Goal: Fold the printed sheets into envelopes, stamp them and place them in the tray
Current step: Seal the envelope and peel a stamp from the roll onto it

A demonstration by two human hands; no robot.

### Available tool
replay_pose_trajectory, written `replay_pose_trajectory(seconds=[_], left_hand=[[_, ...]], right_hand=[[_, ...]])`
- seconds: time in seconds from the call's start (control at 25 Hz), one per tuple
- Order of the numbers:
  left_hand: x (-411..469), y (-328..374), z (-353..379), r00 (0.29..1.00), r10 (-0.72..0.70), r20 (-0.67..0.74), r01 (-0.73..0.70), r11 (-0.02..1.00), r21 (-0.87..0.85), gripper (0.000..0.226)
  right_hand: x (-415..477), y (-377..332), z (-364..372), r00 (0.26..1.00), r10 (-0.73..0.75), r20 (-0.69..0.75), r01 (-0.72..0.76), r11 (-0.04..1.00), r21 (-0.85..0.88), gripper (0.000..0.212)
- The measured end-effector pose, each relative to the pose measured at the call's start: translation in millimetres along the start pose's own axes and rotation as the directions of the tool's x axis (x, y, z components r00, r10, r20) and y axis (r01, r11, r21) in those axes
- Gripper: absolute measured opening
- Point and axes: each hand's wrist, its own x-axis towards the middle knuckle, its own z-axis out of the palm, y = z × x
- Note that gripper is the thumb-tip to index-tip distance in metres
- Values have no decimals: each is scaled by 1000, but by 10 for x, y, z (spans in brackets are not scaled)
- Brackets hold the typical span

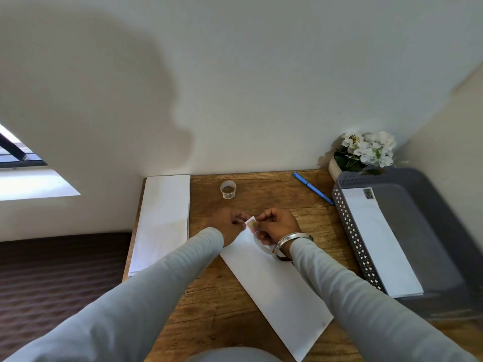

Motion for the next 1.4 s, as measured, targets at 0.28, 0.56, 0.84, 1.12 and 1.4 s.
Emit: replay_pose_trajectory(seconds=[0.28, 0.56, 0.84, 1.12, 1.4], left_hand=[[0, -35, 4, 1000, 2, 8, -2, 1000, -15, 27], [-26, -4, 0, 1000, 10, 9, -10, 998, -68, 20], [-38, 30, 8, 1000, -20, -24, 18, 998, -62, 12], [-55, 60, 25, 998, -35, -50, 31, 997, -77, 12], [-53, 46, 22, 999, -20, -45, 15, 993, -118, 14]], right_hand=[[34, 4, 3, 1000, -1, -11, 1, 1000, -29, 23], [58, -2, -6, 1000, -5, 18, 5, 999, -47, 26], [82, -8, -5, 1000, -5, 15, 6, 997, -78, 24], [117, 21, -5, 999, -39, 7, 39, 991, -125, 22], [135, 123, -49, 983, -164, 80, 182, 928, -325, 11]])
